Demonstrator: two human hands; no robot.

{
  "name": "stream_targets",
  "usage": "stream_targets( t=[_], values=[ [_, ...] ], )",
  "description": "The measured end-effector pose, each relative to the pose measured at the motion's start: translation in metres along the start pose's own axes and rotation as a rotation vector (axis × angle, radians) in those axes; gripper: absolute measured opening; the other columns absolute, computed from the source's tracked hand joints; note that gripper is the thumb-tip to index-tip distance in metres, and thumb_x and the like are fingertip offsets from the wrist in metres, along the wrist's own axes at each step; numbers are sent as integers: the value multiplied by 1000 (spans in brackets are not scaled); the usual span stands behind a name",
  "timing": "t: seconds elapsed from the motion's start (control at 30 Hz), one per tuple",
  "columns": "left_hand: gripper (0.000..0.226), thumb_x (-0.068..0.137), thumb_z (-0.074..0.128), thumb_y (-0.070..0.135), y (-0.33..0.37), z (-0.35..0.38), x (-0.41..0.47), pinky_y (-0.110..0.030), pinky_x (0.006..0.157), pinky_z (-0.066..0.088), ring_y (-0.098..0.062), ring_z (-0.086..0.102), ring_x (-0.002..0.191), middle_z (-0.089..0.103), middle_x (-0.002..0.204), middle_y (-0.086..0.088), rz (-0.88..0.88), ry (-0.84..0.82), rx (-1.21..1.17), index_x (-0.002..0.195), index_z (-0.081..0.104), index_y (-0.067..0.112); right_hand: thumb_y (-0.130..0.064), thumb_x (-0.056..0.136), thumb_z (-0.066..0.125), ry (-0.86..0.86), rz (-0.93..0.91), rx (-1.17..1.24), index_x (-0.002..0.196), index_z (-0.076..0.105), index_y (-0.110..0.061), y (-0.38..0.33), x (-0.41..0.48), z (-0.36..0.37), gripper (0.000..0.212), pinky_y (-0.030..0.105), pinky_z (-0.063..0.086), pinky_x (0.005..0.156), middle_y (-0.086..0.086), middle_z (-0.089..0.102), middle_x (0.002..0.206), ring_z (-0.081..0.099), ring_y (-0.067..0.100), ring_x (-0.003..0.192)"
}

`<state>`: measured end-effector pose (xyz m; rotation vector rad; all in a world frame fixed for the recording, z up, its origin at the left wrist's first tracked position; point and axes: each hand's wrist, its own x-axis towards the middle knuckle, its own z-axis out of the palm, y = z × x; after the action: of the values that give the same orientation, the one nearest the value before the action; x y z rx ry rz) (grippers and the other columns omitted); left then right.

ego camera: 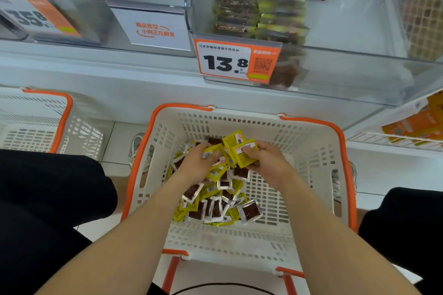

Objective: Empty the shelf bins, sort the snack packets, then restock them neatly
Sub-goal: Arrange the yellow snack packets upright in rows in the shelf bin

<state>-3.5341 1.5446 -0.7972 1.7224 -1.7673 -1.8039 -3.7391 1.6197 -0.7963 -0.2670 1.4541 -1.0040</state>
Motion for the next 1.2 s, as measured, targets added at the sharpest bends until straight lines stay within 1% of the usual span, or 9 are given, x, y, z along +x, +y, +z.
stream_targets(
  t=[0.17,0.3,0.43,0.67,0.83,0.93,1.03,1.1,1.2],
  values=[
    [26,112,39,33,24,19,7,-54,76,65,-30,76,96,73,115,-11,-64,138,-328,116,62,21,-16,95,75,156,20,-100,97,77,-11,4,2,35,6,37,65,73,7,80,91,78,23,83],
    [28,106,50,29,31,25,15,-57,80,64,-32,76,102,72,123,-15,-27,74,-457,128,61,15,-23,89,81,225,-52,-125,90,79,-13,3,3,48,10,53,65,76,11,79,83,78,31,72],
    [25,111,46,21,35,27,12,-55,84,64,-28,76,103,73,122,-5,21,57,-441,131,60,25,-25,88,83,304,-274,-355,83,74,-24,-9,1,43,10,37,63,62,1,77,77,75,19,66],
    [23,109,46,17,35,28,8,-48,83,65,-26,78,91,75,116,-7,3,65,-448,127,59,25,-17,100,66,275,-397,-393,116,69,-31,-11,0,22,22,28,51,73,-3,70,97,65,12,82],
    [25,102,64,13,30,24,2,-54,88,63,-38,77,95,73,116,-17,-115,52,-634,126,56,10,-16,89,82,265,-297,-179,100,71,-17,-15,-8,21,15,31,61,65,0,79,90,77,22,83],
    [32,106,55,15,36,24,1,-56,92,61,-40,73,107,72,122,-22,-99,-5,-761,136,55,4,-29,77,91,305,-279,-303,88,70,-17,-7,-8,32,27,39,64,68,0,77,81,76,19,74],
    [38,110,46,30,41,26,-1,-46,82,61,-32,71,111,69,128,-21,-76,-29,-782,135,58,5,-35,72,92,338,-331,-414,80,70,-18,-2,-10,42,29,30,59,64,-3,73,74,70,10,66],
    [32,108,54,22,38,25,2,-45,80,62,-34,71,114,66,133,-21,-74,-1,-771,137,53,8,-34,76,90,306,-360,-412,87,69,-19,-5,-12,44,28,26,54,62,-4,68,77,63,7,65],
    [25,109,53,12,36,20,1,-48,82,63,-34,74,107,73,123,-19,-84,-34,-769,133,56,8,-33,87,78,273,-264,-281,114,62,-28,-9,-12,36,31,38,62,77,1,64,96,68,19,84]
  ],
)
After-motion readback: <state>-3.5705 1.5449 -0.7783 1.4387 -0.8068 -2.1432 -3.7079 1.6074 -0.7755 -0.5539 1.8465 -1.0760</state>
